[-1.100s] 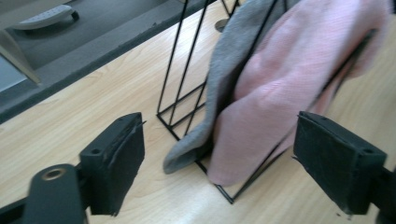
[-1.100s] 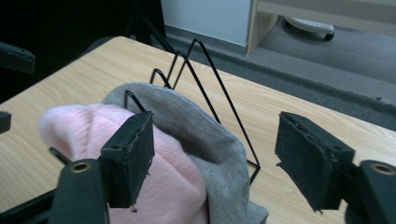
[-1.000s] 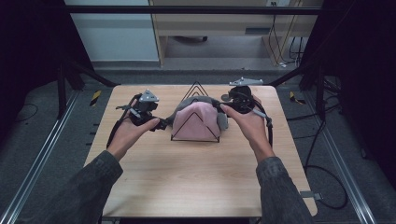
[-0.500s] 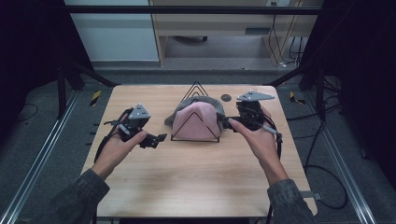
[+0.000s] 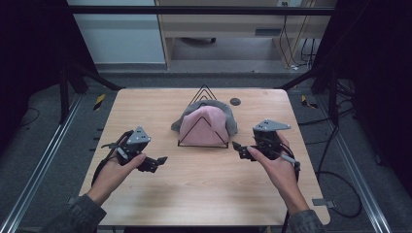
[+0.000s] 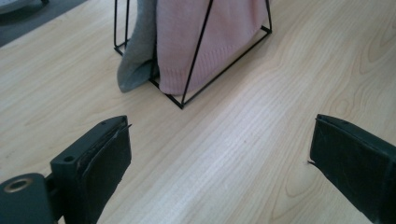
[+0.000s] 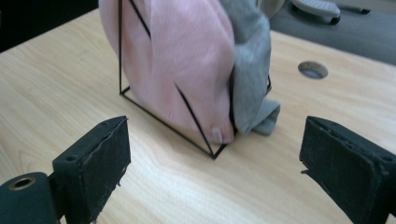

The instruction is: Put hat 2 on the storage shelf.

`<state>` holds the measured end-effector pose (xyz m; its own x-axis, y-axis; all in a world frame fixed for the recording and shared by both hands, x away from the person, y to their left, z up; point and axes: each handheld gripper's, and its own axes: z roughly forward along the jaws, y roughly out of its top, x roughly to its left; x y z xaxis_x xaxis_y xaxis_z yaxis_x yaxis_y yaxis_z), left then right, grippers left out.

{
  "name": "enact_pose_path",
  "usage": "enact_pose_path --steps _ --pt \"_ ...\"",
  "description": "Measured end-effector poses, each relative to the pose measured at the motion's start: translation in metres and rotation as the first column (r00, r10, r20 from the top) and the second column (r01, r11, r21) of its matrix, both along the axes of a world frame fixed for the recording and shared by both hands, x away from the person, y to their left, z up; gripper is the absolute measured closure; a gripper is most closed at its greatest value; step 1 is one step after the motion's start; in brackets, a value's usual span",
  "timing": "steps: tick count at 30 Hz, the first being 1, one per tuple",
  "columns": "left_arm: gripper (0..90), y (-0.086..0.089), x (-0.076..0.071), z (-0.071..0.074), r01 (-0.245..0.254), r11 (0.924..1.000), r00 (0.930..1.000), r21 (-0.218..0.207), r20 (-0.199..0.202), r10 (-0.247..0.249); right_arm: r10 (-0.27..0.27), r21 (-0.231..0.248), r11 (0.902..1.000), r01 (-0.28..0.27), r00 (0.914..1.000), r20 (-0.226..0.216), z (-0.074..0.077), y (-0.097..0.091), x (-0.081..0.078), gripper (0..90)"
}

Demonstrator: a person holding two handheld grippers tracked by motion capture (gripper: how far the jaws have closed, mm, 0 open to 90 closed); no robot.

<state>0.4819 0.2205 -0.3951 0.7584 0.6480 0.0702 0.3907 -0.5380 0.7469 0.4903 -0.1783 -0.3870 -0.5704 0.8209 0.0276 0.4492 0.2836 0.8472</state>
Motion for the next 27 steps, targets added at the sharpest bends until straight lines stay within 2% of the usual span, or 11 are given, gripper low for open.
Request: enact_pose_path --steps 5,6,11,12,17,27 --pt "5.0 0.005 -0.003 -0.011 -0.008 0.9999 0.9999 0.009 -0.008 0.008 -0.005 -0.004 1.0000 0.005 0.9998 -0.019 -0.013 -0.002 -0.005 8.8" --pt "5.0 0.009 -0.003 -0.017 -0.012 0.9999 0.9997 0.009 -0.021 0.012 0.000 -0.010 0.9999 0.000 0.9995 -0.032 -0.022 -0.003 -0.007 8.8" --pt "5.2 0.017 -0.004 -0.029 -0.022 0.9996 0.9989 0.016 -0.042 0.022 -0.009 -0.017 0.9998 0.008 0.9983 -0.057 -0.033 -0.005 -0.009 8.9" --pt "5.3 0.020 -0.004 -0.035 -0.026 0.9995 0.9982 0.015 -0.053 0.027 -0.016 -0.012 0.9998 0.016 0.9974 -0.071 -0.040 -0.007 -0.009 9.2" --pt "5.3 0.024 -0.004 -0.050 -0.031 0.9993 0.9965 0.020 -0.077 0.033 -0.021 -0.016 0.9997 0.019 0.9941 -0.106 -0.055 -0.008 -0.010 9.4" --pt "5.5 0.028 -0.006 -0.072 -0.035 0.9984 0.9928 0.045 -0.113 0.040 0.009 -0.052 0.9985 -0.018 0.9849 -0.173 -0.078 0.001 -0.012 9.5"
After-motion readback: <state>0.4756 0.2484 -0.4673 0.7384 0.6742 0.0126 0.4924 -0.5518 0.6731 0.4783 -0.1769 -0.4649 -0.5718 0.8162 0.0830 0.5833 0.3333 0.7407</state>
